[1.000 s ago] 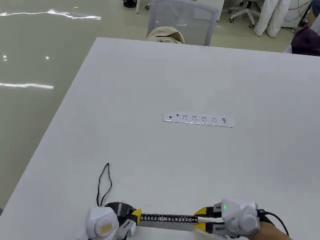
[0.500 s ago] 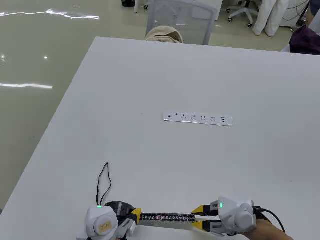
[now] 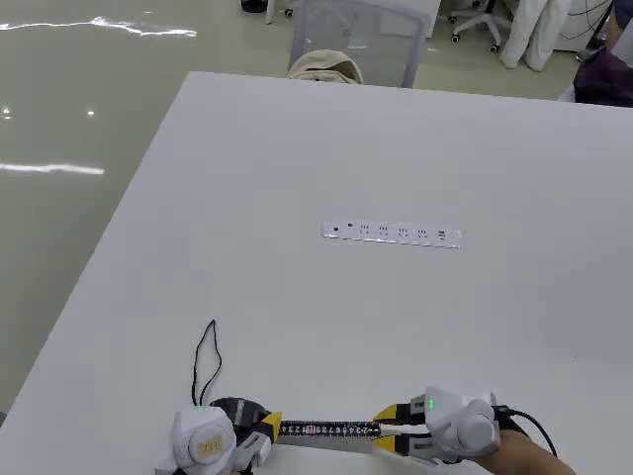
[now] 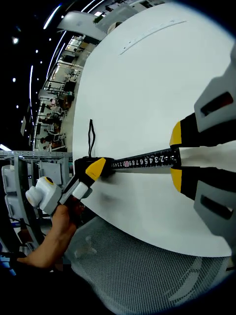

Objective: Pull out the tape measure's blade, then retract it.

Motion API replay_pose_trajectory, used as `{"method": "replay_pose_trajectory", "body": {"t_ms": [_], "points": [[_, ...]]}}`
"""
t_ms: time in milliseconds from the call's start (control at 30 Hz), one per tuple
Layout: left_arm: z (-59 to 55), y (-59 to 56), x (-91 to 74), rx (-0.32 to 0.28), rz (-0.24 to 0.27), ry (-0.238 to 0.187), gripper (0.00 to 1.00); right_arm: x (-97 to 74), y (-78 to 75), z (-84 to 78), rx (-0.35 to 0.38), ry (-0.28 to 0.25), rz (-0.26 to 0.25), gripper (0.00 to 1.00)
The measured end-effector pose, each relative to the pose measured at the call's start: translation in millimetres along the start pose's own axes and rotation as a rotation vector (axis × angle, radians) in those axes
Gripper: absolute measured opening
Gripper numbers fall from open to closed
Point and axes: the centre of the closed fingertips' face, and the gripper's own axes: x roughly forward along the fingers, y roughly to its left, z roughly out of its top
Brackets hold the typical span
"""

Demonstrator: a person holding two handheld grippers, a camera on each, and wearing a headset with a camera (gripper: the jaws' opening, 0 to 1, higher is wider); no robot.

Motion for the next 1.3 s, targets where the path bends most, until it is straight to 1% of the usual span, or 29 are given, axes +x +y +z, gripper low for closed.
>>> {"method": "replay_pose_trajectory", "body": {"t_ms": [800, 1300], "points": [[1.0, 0.8, -1.7, -0.005, -0.009, 0.002, 0.66, 10.8, 3.3, 11.6, 0.002, -0.019, 0.005, 0.13], [-0.1, 1.9, 0.2, -0.011, -0.013, 0.003, 0.66, 15.9, 3.8, 17.4, -0.002, -0.03, 0.01, 0.13]]}}
